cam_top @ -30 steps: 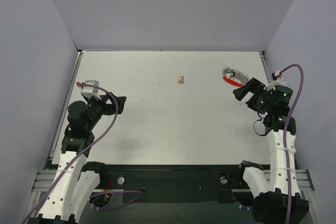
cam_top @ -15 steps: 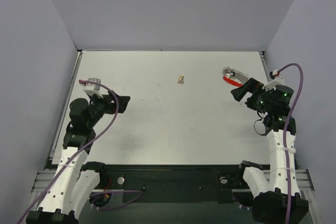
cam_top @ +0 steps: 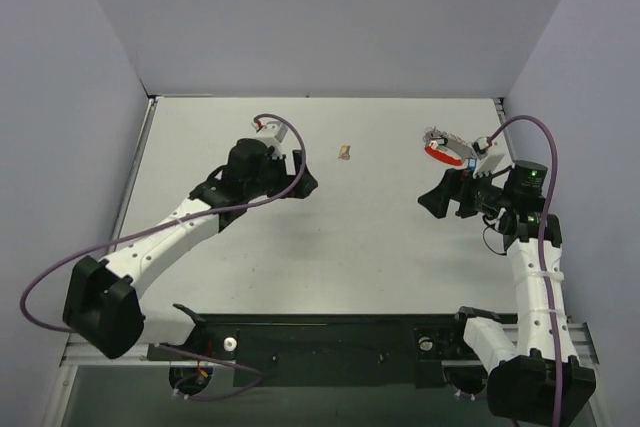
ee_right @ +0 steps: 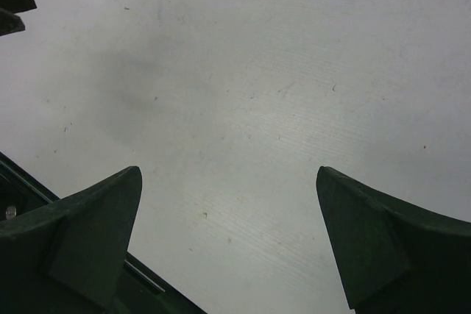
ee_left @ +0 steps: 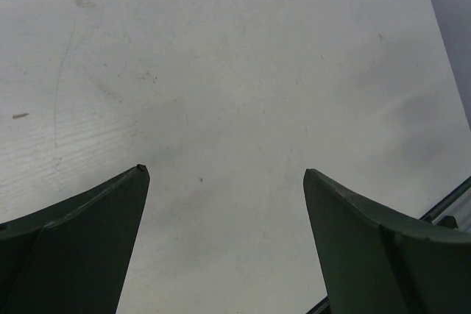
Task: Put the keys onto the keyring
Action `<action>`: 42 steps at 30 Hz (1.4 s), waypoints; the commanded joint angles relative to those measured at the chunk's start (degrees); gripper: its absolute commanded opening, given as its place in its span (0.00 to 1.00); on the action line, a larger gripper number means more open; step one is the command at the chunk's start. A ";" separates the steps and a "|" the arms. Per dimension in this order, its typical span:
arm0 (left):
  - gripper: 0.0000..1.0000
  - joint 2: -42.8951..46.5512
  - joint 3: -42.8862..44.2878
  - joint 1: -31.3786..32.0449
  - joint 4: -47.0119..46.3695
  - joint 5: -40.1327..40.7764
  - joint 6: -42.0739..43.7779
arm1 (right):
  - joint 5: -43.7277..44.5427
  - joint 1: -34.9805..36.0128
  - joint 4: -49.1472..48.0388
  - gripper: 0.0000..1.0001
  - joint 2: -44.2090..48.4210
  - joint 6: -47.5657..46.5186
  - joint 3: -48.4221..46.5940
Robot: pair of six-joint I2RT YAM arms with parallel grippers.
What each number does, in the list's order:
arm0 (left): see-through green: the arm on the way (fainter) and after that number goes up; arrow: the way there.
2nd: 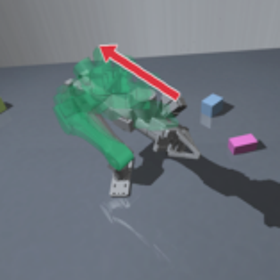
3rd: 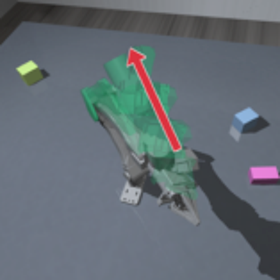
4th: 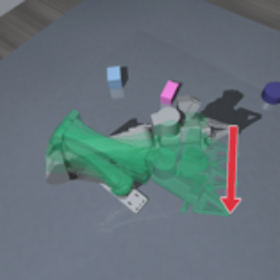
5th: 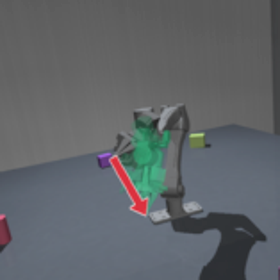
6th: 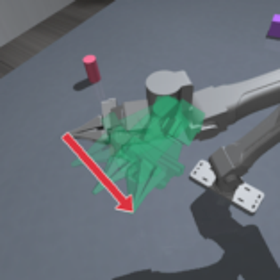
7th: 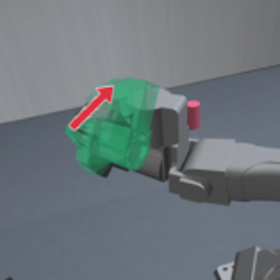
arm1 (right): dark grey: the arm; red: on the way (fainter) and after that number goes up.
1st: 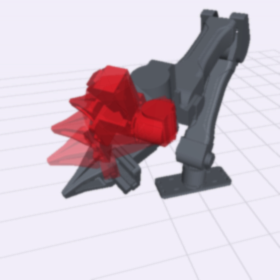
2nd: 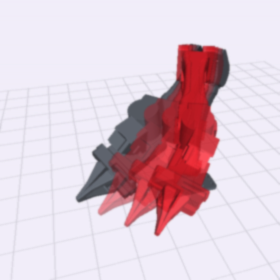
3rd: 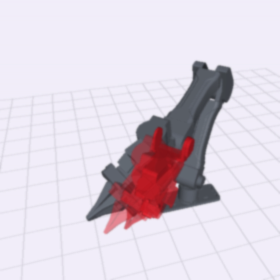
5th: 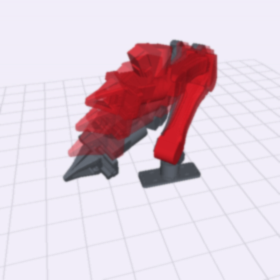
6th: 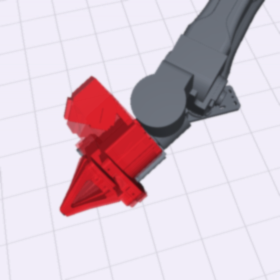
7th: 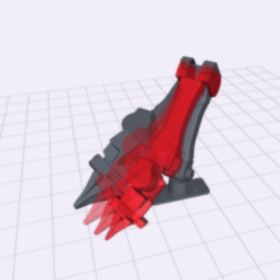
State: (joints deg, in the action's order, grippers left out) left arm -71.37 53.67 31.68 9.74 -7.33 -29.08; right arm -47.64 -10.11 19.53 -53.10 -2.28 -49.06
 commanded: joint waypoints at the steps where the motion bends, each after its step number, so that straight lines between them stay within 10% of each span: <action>1: 0.97 -9.90 10.13 2.95 4.85 9.35 2.54 | -4.66 -2.02 -1.42 1.00 0.02 -1.59 1.68; 26: 0.64 -69.60 82.45 5.59 32.18 12.26 3.33 | -2.72 -4.57 -0.37 1.00 -6.13 -1.05 0.54; 37: 0.55 -66.98 78.71 1.81 30.78 7.33 3.24 | -1.34 1.30 7.85 0.98 -11.21 -14.87 -3.40; 42: 0.61 -46.46 53.62 -0.30 16.48 8.47 5.00 | 9.04 16.25 20.19 0.95 -19.66 -38.29 -16.57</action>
State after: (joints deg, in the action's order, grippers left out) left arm -136.29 121.12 33.01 36.58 1.30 -25.69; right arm -45.10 -1.93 29.82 -68.12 -18.90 -56.29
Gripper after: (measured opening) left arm 0.574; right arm 0.952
